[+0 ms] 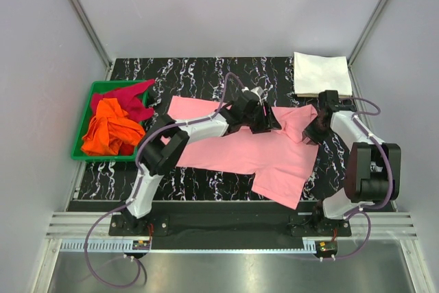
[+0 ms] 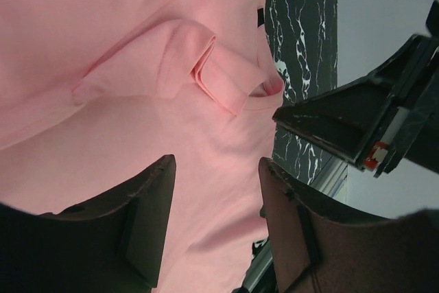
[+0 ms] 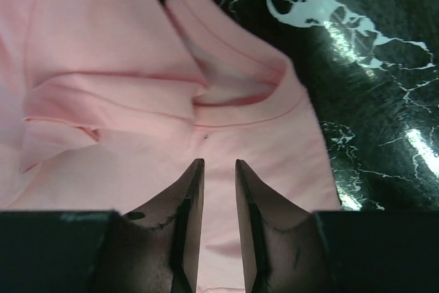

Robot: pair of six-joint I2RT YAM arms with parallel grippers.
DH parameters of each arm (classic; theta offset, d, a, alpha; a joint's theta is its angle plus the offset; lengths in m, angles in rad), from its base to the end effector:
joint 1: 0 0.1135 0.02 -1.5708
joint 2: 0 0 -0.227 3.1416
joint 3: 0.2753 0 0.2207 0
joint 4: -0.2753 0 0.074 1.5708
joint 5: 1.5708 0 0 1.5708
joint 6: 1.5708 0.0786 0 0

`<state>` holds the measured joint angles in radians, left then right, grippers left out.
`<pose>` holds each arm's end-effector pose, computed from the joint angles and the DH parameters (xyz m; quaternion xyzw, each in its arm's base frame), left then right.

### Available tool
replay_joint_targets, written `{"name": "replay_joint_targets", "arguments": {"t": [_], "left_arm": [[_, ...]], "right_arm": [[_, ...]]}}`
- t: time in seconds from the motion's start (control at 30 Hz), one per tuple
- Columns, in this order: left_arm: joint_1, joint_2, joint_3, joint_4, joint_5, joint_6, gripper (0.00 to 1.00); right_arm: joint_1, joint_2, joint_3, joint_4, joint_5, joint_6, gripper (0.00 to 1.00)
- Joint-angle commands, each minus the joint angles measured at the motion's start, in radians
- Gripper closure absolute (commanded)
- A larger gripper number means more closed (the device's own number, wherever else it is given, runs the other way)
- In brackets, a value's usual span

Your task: Fold and stack the t-shirts

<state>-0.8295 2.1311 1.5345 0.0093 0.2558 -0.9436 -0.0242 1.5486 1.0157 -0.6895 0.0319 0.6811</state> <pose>0.3060 -0.3637 0.1530 0.0103 0.8763 -0.4340 0.2089 0.2803 -0.0093 0.1408 0.3427 0.9232 0.0410 0.1691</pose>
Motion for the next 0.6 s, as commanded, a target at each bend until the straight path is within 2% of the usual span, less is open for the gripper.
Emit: {"name": "replay_joint_targets", "arguments": {"t": [0.0, 0.17, 0.57], "left_arm": [[-0.014, 0.046, 0.067, 0.115, -0.042, -0.08, 0.44], [-0.02, 0.084, 0.078, 0.109, -0.096, -0.125, 0.44], [-0.02, 0.178, 0.184, 0.028, -0.115, -0.123, 0.44]], "right_arm": [[-0.04, -0.059, -0.046, 0.099, -0.055, 0.046, 0.68], [-0.045, -0.071, -0.095, 0.162, -0.081, 0.052, 0.65], [-0.045, -0.004, -0.114, 0.223, -0.128, 0.083, 0.62]]}}
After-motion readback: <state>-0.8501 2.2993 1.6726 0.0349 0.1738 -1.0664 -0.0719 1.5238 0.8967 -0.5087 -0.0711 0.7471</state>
